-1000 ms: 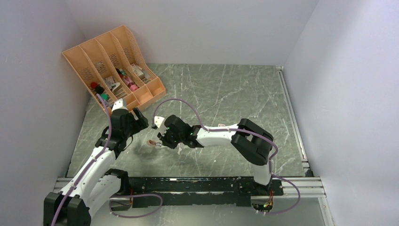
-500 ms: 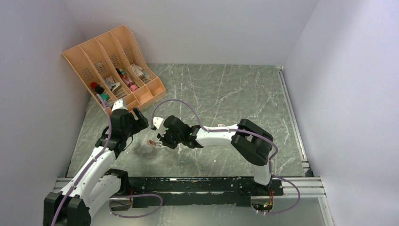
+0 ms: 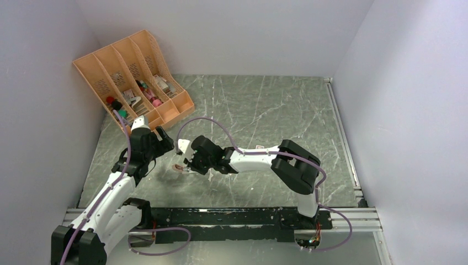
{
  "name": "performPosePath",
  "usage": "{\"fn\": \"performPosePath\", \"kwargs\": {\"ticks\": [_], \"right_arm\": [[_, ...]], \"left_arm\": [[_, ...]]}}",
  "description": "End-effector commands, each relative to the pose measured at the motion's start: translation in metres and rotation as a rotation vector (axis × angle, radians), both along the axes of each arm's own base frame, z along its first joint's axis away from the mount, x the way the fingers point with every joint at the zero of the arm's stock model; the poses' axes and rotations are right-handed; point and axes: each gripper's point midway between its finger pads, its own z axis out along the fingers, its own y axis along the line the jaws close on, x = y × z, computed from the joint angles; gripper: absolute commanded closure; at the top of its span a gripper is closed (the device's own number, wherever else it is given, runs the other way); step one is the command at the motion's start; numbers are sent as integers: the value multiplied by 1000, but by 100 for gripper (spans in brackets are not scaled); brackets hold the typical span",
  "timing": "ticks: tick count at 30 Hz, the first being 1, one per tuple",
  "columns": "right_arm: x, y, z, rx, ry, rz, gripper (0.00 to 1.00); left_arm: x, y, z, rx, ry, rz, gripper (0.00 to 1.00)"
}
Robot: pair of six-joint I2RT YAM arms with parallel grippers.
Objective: Load the staples into the stapler
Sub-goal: Install the staple into the stapler.
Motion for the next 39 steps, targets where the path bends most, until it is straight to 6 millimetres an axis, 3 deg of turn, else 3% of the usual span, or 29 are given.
{"fn": "performPosePath", "kwargs": {"ticks": [1, 21, 39], "right_arm": [[-7, 2, -5, -9, -12, 56, 83], [-11, 0, -10, -23, -76, 172, 83], [-8, -3, -19, -69, -66, 159, 83]], "left_arm": [[8, -2, 15, -13, -47, -6, 17], [8, -2, 14, -13, -44, -6, 17], [7, -2, 13, -13, -43, -5, 17]]}}
